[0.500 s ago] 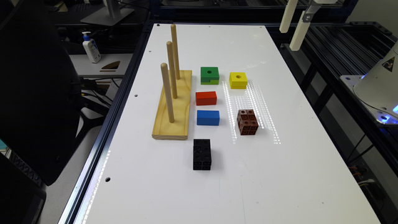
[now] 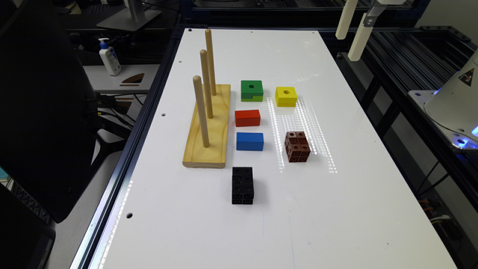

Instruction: Pick up narrow blue stick.

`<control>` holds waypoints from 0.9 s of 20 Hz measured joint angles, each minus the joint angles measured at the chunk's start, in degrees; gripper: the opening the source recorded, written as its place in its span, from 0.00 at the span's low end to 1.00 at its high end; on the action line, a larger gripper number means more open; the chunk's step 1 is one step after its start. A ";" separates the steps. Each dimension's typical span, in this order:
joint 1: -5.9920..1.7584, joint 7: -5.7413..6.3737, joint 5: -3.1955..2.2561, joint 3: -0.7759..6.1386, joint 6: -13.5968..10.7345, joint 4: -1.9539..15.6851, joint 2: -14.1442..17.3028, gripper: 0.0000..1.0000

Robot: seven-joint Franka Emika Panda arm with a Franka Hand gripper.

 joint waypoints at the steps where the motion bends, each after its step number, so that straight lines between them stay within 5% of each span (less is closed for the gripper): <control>1: 0.02 0.00 0.01 0.03 0.00 0.02 -0.09 1.00; 6: 0.36 0.12 0.26 0.40 0.19 0.29 -0.23 1.00; 10: 2.07 1.59 1.15 1.40 1.20 0.50 0.06 1.00; 13: 3.10 2.87 1.18 1.92 2.08 0.86 0.89 1.00; 18: 3.12 2.89 1.18 2.01 2.83 1.85 2.46 1.00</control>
